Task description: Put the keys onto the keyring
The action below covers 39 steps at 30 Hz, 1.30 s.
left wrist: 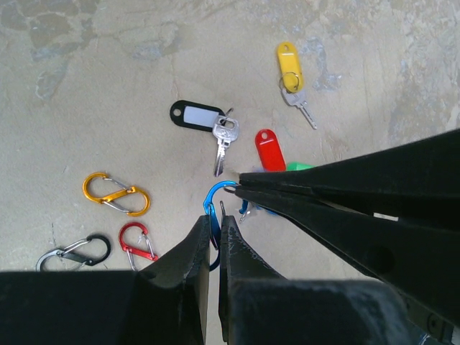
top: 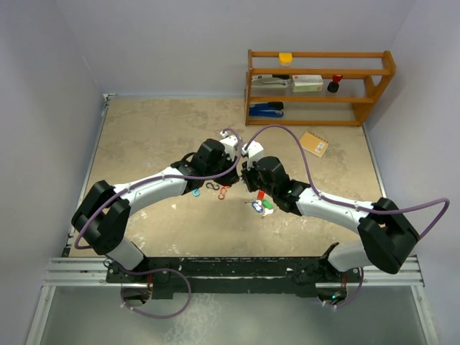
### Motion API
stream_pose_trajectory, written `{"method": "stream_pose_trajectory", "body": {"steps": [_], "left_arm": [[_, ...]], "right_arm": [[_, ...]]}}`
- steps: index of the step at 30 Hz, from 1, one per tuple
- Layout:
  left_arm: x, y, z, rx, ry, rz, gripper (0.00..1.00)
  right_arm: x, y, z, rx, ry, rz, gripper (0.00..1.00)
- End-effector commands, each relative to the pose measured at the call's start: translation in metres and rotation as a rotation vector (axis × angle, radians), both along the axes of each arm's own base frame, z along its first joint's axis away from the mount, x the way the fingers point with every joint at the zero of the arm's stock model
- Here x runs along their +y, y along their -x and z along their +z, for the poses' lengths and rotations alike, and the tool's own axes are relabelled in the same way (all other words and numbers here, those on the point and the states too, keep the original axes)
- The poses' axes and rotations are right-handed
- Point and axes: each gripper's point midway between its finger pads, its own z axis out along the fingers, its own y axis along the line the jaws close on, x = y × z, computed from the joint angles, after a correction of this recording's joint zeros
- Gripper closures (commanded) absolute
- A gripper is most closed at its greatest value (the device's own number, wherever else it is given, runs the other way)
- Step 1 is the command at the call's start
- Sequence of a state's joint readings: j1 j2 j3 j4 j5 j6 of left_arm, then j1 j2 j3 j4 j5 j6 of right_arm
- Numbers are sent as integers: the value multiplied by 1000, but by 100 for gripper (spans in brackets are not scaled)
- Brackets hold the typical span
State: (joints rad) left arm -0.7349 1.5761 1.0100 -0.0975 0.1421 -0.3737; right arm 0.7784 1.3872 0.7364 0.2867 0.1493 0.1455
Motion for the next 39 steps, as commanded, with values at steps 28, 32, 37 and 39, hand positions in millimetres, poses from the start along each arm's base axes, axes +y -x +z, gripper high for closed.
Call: {"method": "stream_pose_trajectory", "body": {"steps": [28,32,37,39], "left_arm": [[16,-18,45,-123,54,152,34],[38,-31,60,-178,91,292,31],[79,-42,83,-267,123,534,28],[96,-44,89,-293,122,627,28]], "right_arm": [[-14,-16,35,-108,-39,-98,100],[-17,-16,35,-112,-33,-108,100],[-26,-19,36,-116,-29,-150,100],[-35,-24,35,-104,-21,-194,100]]}}
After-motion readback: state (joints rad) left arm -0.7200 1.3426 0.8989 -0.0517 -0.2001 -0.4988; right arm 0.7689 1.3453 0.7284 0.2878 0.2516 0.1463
